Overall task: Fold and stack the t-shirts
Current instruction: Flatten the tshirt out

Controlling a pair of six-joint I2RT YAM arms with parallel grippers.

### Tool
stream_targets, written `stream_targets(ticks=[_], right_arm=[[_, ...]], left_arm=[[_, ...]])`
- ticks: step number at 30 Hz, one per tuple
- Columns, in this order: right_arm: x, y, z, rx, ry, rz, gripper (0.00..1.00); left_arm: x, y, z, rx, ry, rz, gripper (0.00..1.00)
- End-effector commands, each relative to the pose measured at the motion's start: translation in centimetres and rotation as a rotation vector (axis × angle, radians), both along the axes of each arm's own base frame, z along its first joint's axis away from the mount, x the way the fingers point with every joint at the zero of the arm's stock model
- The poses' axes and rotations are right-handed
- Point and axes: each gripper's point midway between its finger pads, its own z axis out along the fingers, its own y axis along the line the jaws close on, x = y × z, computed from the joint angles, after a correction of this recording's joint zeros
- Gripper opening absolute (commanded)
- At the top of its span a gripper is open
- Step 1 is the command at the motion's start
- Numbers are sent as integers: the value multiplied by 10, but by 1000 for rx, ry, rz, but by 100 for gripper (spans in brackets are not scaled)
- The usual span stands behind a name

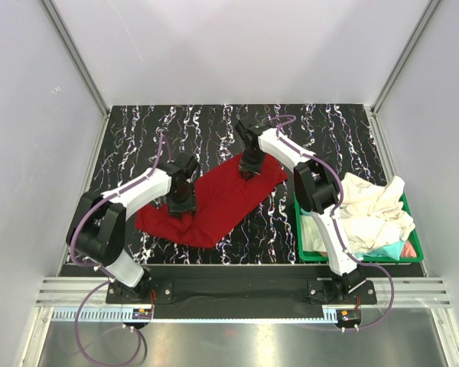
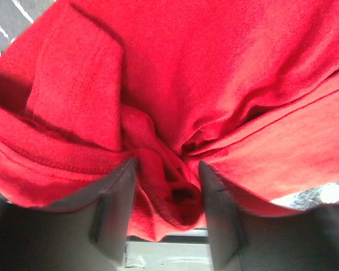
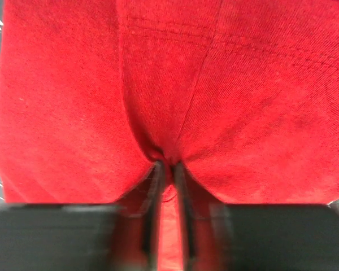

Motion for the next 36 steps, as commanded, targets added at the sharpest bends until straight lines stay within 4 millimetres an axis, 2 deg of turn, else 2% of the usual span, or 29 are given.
stream_targets(ticks=[1,2,3,6,7,10,11,12,13,14,15,16,17,18,19,20,22,24,25,26,27,28,30,31,32,33,34,35,36], right_arm=[[3,2,10,-9,-39,-12,13],[6,1,20,-7,-64,-15,4],[11,-3,26,-27,-95,-14,1],[28,-7,59,-44,-199,-4,0],[41,-10,79,-59,-267,-14,0],[63,-22,108,-84,-367,-33,0],[77,-21,134,-56,-443,-49,0],[85,-24,149,-52,-492,-47,0],[102,-27,182,-9,-588,-73,0],[110,-29,202,11,-641,-82,0],[118,-33,222,25,-695,-94,0],[132,-37,266,79,-809,-118,0],[137,-40,288,104,-868,-125,0],[140,-42,312,139,-926,-122,0],[139,-46,351,188,-1013,-128,0],[143,-47,384,235,-1111,-130,0],[130,-56,442,259,-1267,-111,0],[118,-65,462,240,-1319,-110,0],[107,-71,466,233,-1318,-111,0],[102,-74,460,224,-1296,-110,0],[97,-74,452,236,-1264,-114,0],[88,-75,427,229,-1200,-104,0],[74,-61,394,300,-1105,-63,0],[62,-59,359,313,-1032,-37,0],[51,-54,339,334,-978,-16,0],[36,-43,319,396,-904,33,7],[14,-44,277,392,-800,58,15],[-2,-44,254,400,-728,77,21],[-22,-40,232,422,-650,114,26]], left_arm=[[11,-1,20,-25,-104,10,40],[12,1,25,-20,-118,14,33],[14,2,29,-15,-133,20,19],[27,11,60,9,-239,33,0],[38,19,77,32,-290,53,0],[61,42,120,47,-418,114,0],[75,47,152,25,-505,141,0],[82,56,168,31,-551,155,0],[94,73,189,32,-612,203,0],[101,82,208,31,-658,226,0],[114,89,250,16,-761,240,0],[119,104,274,24,-815,274,0],[122,110,295,36,-859,281,0],[123,116,353,36,-989,290,0],[122,125,369,75,-1014,311,0],[118,127,395,69,-1080,318,0],[101,129,449,39,-1233,307,0],[85,133,467,29,-1293,314,0],[81,134,456,35,-1277,322,0],[61,138,459,22,-1302,339,0],[54,139,446,8,-1279,364,0],[57,136,400,22,-1180,358,0],[29,139,359,-23,-1127,435,0],[18,141,328,-18,-1052,474,0],[1,141,275,-32,-961,530,0],[-8,141,249,-33,-914,555,16],[-26,145,217,-10,-831,595,39],[-40,145,177,-6,-739,661,51],[-53,141,166,-40,-728,655,52]])
